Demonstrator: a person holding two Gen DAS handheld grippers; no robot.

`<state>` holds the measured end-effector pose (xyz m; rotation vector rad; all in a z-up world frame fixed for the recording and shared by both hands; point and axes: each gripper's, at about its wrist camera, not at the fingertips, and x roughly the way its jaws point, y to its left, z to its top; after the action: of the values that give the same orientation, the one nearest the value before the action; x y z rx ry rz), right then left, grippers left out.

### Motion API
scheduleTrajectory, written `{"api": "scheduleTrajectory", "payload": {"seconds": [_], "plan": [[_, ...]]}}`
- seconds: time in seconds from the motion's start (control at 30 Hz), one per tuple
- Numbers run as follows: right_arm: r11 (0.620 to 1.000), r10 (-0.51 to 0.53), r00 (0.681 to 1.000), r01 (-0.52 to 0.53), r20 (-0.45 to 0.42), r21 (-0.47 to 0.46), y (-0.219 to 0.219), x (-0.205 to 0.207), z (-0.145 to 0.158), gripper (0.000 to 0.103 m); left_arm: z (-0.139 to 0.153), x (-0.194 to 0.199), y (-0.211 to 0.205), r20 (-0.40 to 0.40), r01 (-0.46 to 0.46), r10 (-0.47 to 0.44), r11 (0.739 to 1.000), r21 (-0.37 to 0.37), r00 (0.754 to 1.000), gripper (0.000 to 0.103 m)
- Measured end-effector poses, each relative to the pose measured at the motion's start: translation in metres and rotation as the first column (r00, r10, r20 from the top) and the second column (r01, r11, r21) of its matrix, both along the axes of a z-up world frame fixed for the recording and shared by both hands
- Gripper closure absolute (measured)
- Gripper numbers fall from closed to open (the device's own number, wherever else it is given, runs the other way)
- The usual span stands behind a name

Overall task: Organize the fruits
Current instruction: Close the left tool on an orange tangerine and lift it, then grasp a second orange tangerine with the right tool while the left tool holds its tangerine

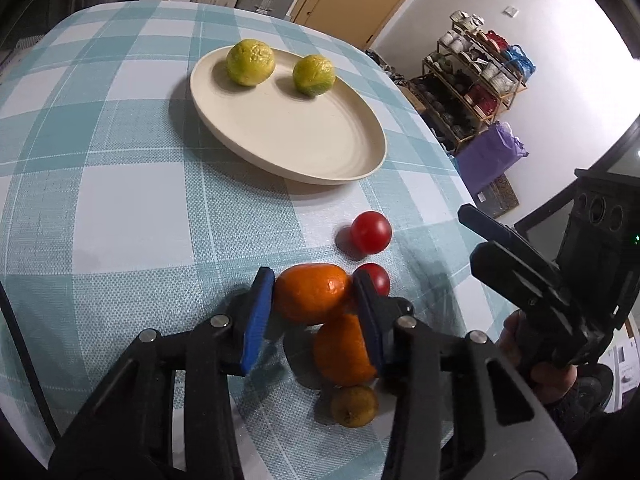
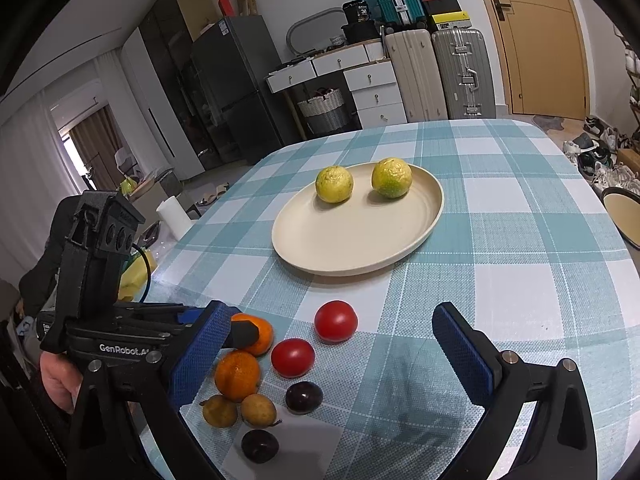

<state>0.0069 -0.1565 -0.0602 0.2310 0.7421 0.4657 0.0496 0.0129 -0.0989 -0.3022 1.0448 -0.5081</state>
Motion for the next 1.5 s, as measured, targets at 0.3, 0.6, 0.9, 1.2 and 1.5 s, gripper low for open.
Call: {"api": "scheduleTrajectory", "payload": {"seconds": [0.3,0.6,0.9,1.2,1.5], "plan": [[1.0,0.02,1.0,-0.02,-0.005,-0.004,0.005,-0.003,0.001,0.0,-0.004,0.002,0.017,-0.023,-0.033,0.032,0.997,-0.065,0.999,0.067],[0.995,0.102,0.994,-0.103,-0.025,-0.007,0.024,-0.014,0.01,0.0,0.003,-0.003,0.039,-0.006,-0.076,0.076,0.994,-0.075,0.997,0.067],[0.977,0.193,0.979,-0.198,-0.066,-0.076,0.054,-0.031,0.008,0.0,0.014,-0.014,0.057,0.034,-0.117,0.117,0.993,-0.023,0.993,0.067],[0.969,0.226,0.968,-0.235,-0.104,-0.078,0.072,-0.033,0.001,0.001,0.022,-0.026,0.08,0.071,-0.176,0.174,0.984,0.022,0.982,0.067],[0.968,0.223,0.964,-0.236,-0.146,-0.08,0.088,-0.03,-0.004,0.01,0.021,-0.036,0.096,0.081,-0.186,0.185,0.983,0.008,0.979,0.067]]}}
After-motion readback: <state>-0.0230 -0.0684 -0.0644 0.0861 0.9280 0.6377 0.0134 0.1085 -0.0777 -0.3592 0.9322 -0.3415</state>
